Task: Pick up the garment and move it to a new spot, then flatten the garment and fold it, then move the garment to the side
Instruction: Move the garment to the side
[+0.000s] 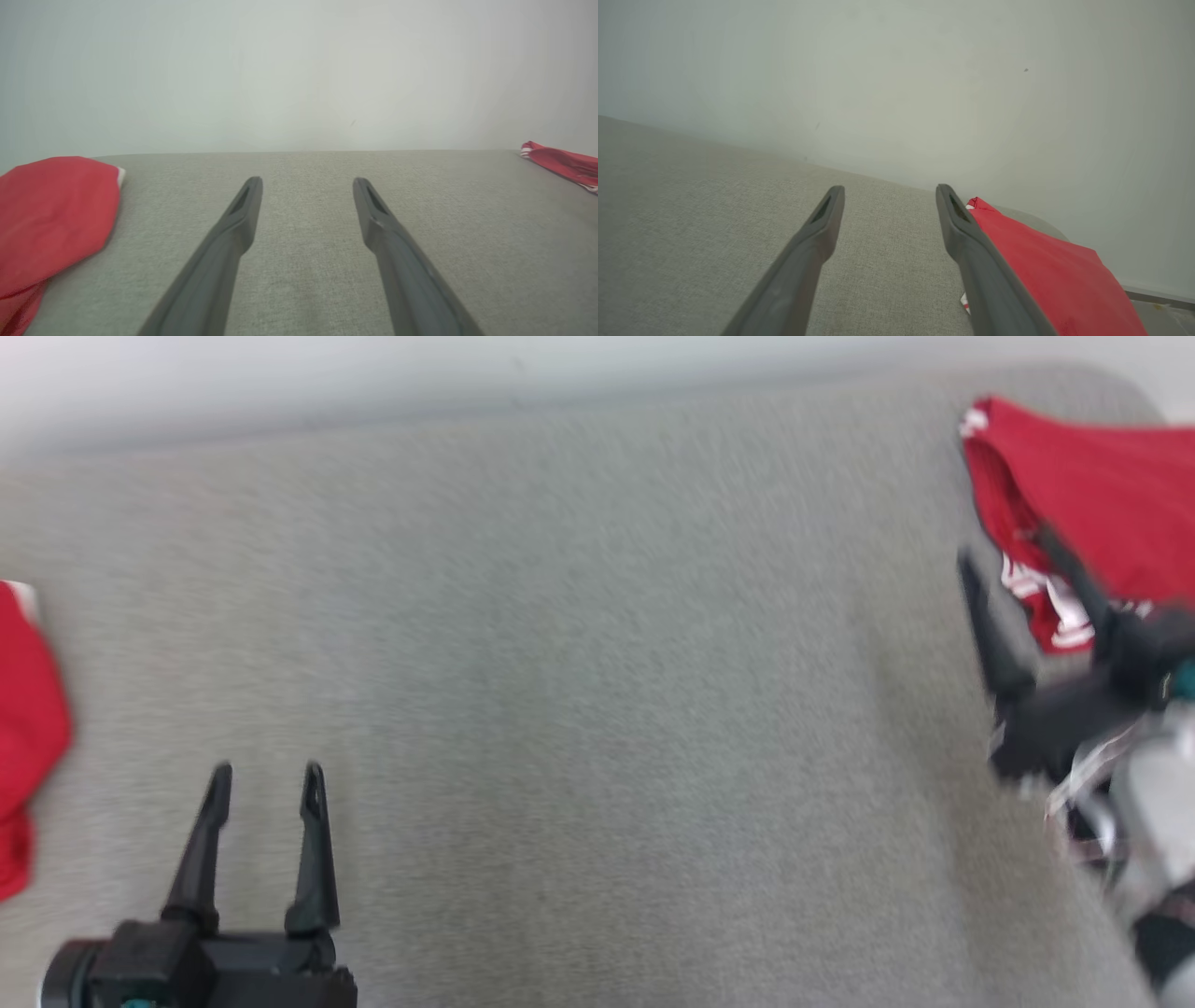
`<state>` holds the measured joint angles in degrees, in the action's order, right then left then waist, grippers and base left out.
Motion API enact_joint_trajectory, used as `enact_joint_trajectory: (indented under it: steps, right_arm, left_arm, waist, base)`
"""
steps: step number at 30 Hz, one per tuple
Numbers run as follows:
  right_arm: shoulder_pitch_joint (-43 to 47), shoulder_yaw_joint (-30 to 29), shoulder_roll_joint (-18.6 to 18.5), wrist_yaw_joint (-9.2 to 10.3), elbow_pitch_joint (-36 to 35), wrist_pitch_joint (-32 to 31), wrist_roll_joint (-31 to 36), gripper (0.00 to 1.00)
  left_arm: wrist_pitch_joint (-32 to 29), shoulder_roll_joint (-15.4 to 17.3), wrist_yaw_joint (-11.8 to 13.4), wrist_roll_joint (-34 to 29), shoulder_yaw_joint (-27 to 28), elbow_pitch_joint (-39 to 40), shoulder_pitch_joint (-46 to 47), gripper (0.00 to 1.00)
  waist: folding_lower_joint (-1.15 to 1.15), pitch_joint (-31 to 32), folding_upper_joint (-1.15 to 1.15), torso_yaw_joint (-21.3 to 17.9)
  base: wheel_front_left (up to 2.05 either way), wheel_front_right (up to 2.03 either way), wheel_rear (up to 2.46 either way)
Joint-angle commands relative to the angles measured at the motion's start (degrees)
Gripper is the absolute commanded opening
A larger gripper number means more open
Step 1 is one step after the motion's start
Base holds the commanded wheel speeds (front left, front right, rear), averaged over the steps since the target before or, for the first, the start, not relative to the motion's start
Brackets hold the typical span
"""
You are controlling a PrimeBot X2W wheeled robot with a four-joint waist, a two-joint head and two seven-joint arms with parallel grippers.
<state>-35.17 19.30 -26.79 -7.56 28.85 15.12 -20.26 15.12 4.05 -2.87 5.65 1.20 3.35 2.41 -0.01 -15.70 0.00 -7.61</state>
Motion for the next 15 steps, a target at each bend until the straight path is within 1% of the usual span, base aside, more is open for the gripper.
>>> enact_joint_trajectory:
  steps: [1,6,10,15]
  right_arm:
    - [3.21,-1.27,0.84,0.17,-1.37,0.0,0.77,1.0]
    - [14.46,-7.12,4.18,0.17,-6.26,-0.01,1.85,1.0]
    - [22.27,-11.03,7.37,0.17,-10.64,-0.01,3.61,1.0]
    - [30.04,-14.23,11.1,0.17,-15.78,-0.01,5.91,1.0]
  left_arm:
    - [0.01,-0.2,-0.07,0.0,0.06,-0.51,-1.33,1.0]
    - [0.01,-0.62,-0.73,-0.12,-0.47,-2.12,-3.88,1.0]
    - [0.01,-0.75,-1.06,-0.29,-0.83,-3.12,-5.89,1.0]
    - [0.01,-0.88,-0.98,0.23,-0.47,-4.2,-6.86,1.0]
  waist:
    - [0.01,7.23,0.0,6.3]
    - [0.01,12.0,0.0,9.4]
    - [0.01,15.04,0.0,10.49]
    - [0.01,16.82,0.0,11.0]
  base:
    - [0.0,0.0,0.0]
    - [0.0,0.0,0.0]
    - [0.0,0.0,0.0]
    - [0.0,0.0,0.0]
